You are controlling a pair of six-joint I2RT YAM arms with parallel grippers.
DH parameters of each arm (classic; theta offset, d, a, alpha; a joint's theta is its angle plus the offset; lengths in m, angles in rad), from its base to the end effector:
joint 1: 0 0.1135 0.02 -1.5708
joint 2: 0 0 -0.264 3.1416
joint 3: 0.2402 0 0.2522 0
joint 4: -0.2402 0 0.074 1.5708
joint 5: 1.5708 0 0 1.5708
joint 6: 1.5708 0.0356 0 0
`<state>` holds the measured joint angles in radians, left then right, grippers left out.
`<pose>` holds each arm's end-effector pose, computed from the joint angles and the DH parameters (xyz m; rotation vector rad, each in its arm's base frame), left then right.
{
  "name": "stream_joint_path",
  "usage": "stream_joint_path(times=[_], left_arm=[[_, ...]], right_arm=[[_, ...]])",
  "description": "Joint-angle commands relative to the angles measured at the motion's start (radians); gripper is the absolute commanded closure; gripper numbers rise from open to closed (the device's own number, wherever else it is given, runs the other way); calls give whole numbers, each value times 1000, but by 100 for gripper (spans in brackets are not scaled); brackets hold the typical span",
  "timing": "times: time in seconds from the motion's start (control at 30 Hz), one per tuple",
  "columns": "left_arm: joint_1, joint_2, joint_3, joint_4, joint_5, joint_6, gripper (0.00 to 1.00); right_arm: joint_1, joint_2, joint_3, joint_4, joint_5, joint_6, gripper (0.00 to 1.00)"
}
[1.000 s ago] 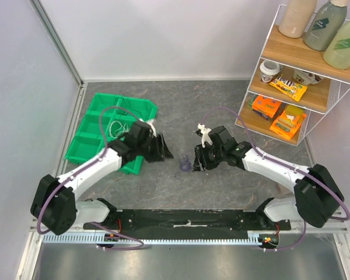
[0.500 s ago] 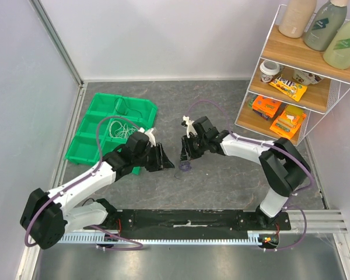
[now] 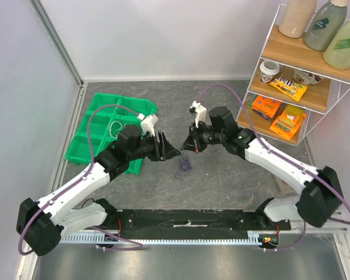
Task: Untangle the cables
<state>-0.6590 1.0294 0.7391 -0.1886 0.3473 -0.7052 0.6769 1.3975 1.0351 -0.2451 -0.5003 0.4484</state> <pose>0.1754 -0.1512 0.2776 0.1861 2.2350 -1.1579 0.2319 0.2082 0.2827 -0.5730 2.2722 1.1496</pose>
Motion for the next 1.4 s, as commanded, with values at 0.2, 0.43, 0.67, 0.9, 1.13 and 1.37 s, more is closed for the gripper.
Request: stream_joint_path(times=[0.2,0.43,0.67,0.9,1.13,1.37], left_arm=[[-1,-84,23,71,-39,-10,31],[-4,-215,-59,43,-73,-85,27],[-2,-345,-110,-31,-116,-119,24],[-1,-333,-124,56,-82,-142,15],[-2,-211,-86,323,137,-122,26],[-7,-89,43,364,309,-68,28]], right_arm=[[-4,87,75,-109,215,-19,41],[33,360,146,-172,220,-53,32],[62,426,175,-166,266,-54,85],[61,189,138,-164,185,-105,100],[55,-110,60,-137,-18,-99,100],[-13,-271,83,-128,-63,1,100]])
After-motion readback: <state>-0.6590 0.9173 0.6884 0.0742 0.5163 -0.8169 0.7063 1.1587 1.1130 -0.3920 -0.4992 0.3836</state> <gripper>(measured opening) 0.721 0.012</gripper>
